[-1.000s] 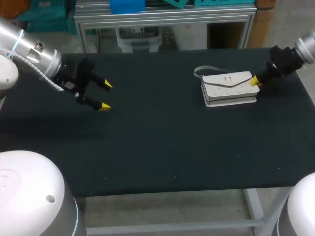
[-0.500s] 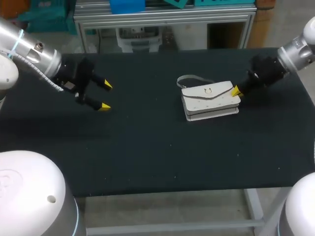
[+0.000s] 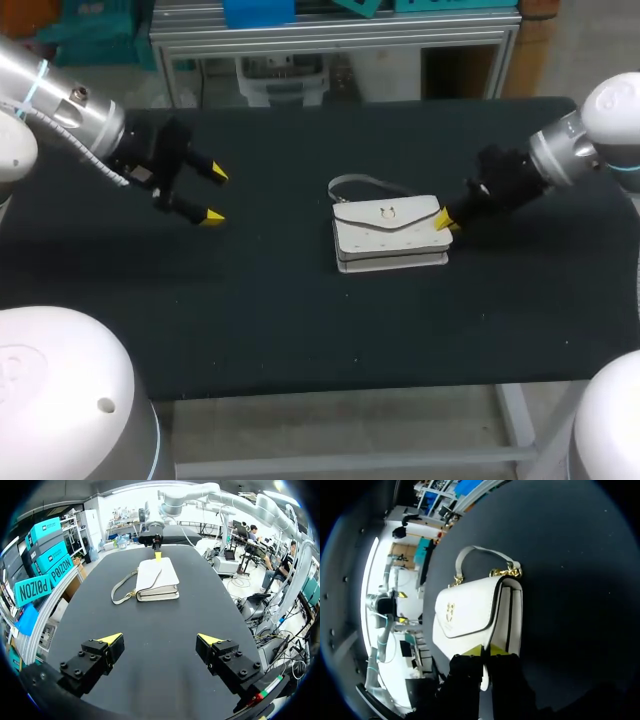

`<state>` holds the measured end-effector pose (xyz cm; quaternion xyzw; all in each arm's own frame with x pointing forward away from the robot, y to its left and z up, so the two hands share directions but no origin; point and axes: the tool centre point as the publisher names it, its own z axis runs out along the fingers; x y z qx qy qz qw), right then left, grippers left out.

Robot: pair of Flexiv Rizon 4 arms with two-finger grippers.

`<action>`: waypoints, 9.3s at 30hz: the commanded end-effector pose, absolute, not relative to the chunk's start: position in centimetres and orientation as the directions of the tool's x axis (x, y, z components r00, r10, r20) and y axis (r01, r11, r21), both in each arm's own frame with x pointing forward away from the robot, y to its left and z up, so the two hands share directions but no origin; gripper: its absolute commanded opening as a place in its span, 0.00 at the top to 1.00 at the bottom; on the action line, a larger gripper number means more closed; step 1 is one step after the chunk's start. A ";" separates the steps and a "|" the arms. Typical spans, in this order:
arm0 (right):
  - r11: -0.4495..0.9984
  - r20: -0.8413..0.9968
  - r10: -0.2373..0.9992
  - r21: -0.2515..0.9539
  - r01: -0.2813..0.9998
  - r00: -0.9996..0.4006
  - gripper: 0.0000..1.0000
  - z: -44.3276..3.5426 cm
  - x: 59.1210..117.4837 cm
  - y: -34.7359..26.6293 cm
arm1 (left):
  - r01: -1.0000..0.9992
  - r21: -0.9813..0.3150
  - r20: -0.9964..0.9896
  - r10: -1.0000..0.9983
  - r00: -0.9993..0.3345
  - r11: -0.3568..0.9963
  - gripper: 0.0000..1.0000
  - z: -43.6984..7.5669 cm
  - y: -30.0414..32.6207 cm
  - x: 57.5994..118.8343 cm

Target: Pick up the bag, open it, inspect its contents, close it, and place it on the opposite side

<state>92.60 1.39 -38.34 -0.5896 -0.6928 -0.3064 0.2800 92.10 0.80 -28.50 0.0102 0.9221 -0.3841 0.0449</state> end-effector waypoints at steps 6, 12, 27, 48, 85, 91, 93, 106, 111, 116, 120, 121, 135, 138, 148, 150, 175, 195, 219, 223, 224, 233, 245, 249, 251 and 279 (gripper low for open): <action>0.083 0.743 0.643 0.170 0.982 -0.183 1.00 -39.2 91.7 4.1 | 0.055 -0.710 -0.093 -0.017 -0.996 0.702 0.00 -28.6 0.8 92.1; 0.108 0.756 0.622 0.172 0.979 -0.202 1.00 -38.7 91.6 4.6 | 0.055 -0.710 -0.093 -0.017 -0.996 0.702 0.00 -28.6 0.8 92.1; 0.145 0.773 0.592 0.175 0.974 -0.227 1.00 -38.8 92.0 8.8 | 0.055 -0.710 -0.093 -0.017 -0.996 0.702 0.00 -28.6 0.8 92.1; 0.056 0.769 0.605 0.217 0.975 -0.206 1.00 -38.2 90.8 12.7 | 0.055 -0.710 -0.093 -0.017 -0.996 0.702 0.00 -28.6 0.8 92.1; 0.531 0.385 0.632 0.417 0.738 -0.672 0.00 -30.9 90.5 6.3 | 0.055 -0.710 -0.093 -0.017 -0.996 0.702 0.00 -28.6 0.8 92.1; 0.719 0.202 0.582 0.325 0.615 -0.788 0.00 -30.4 90.0 5.4 | 0.055 -0.710 -0.093 -0.017 -0.996 0.702 0.00 -28.6 0.8 92.1; 0.761 0.178 0.559 0.279 0.586 -0.810 0.00 -30.2 89.9 5.2 | 0.055 -0.710 -0.093 -0.017 -0.996 0.702 0.00 -28.6 0.8 92.1; 0.761 0.178 0.559 0.279 0.586 -0.810 0.00 -30.2 89.9 5.2 | 0.055 -0.710 -0.093 -0.017 -0.996 0.702 0.00 -28.6 0.8 92.1; 0.851 0.005 0.455 0.293 0.436 -0.890 0.00 -30.4 90.1 6.5 | 0.151 -0.670 -0.186 0.033 -0.982 0.727 0.00 -29.5 -0.9 91.2; 0.912 -0.187 0.346 0.297 0.283 -0.919 0.00 -30.3 89.3 6.9 | 0.195 -0.651 -0.233 0.051 -0.971 0.733 0.00 -29.5 -1.8 91.0; 0.935 -0.296 0.287 0.292 0.199 -0.911 0.00 -30.1 88.6 6.8 | 0.230 -0.653 -0.256 0.076 -0.964 0.721 0.00 -29.1 -2.4 90.9; 0.937 -0.311 0.279 0.294 0.187 -0.909 0.00 -30.1 88.6 6.8 | 0.234 -0.653 -0.257 0.079 -0.963 0.720 0.00 -29.0 -2.5 90.9; 0.977 -0.483 0.074 0.209 -0.033 -0.872 0.00 -30.6 86.8 7.9 | 0.325 -0.657 -0.287 0.173 -0.942 0.680 0.00 -28.9 -4.7 90.1; 0.978 -0.465 0.043 0.202 -0.059 -0.884 0.00 -30.8 86.8 8.4 | 0.321 -0.664 -0.280 0.173 -0.944 0.675 0.00 -28.9 -4.8 90.2; 0.978 -0.465 0.043 0.202 -0.059 -0.884 0.00 -30.8 86.8 8.4 | 0.321 -0.664 -0.280 0.173 -0.944 0.675 0.00 -28.9 -4.8 90.2; 0.983 -0.536 -0.056 0.119 -0.141 -0.842 0.00 -31.3 87.1 10.3 | 0.321 -0.664 -0.280 0.173 -0.944 0.675 0.00 -28.9 -4.8 90.2; 0.982 -0.728 -0.129 0.000 -0.189 -0.673 0.00 -35.7 87.6 12.6 | 0.442 -0.670 -0.333 0.292 -0.897 0.596 0.00 -30.8 -7.3 90.7; 0.975 -0.763 -0.146 -0.003 -0.223 -0.629 0.15 -36.3 91.3 14.0 | 0.441 -0.670 -0.289 0.337 -0.896 0.597 0.00 -32.2 -7.6 91.0; 0.975 -0.770 -0.129 0.015 -0.220 -0.625 1.00 -38.3 90.1 14.2 | 0.463 -0.663 -0.262 0.397 -0.880 0.588 0.00 -33.3 -8.3 90.9; 0.978 -0.775 -0.117 0.019 -0.208 -0.621 1.00 -38.4 89.5 14.5 | 0.484 -0.663 -0.287 0.402 -0.869 0.571 0.00 -33.3 -8.4 90.9; 0.981 -0.781 -0.101 0.024 -0.192 -0.617 1.00 -38.3 89.0 14.7 | 0.498 -0.664 -0.310 0.401 -0.862 0.558 0.00 -33.3 -8.5 90.8; 0.986 -0.784 -0.085 0.022 -0.165 -0.615 1.00 -38.4 88.7 14.9 | 0.615 -0.629 -0.478 0.387 -0.788 0.475 0.00 -32.3 -9.1 89.9; 0.986 -0.784 -0.085 0.022 -0.165 -0.615 1.00 -38.4 88.7 14.9 | 0.774 -0.465 -0.669 0.403 -0.625 0.429 0.42 -33.1 -10.2 89.7; 0.986 -0.784 -0.085 0.022 -0.165 -0.615 1.00 -38.4 88.7 14.9 | 0.807 -0.408 -0.707 0.411 -0.576 0.428 0.42 -33.7 -10.5 89.5; 0.986 -0.784 -0.085 0.022 -0.165 -0.615 1.00 -38.4 88.7 14.9 | 0.810 -0.406 -0.711 0.411 -0.571 0.422 0.47 -33.8 -10.5 89.5; 0.986 -0.784 -0.085 0.022 -0.165 -0.615 1.00 -38.4 88.7 14.9 | 0.825 -0.177 -0.841 0.352 -0.410 0.537 1.00 -35.9 -12.1 93.6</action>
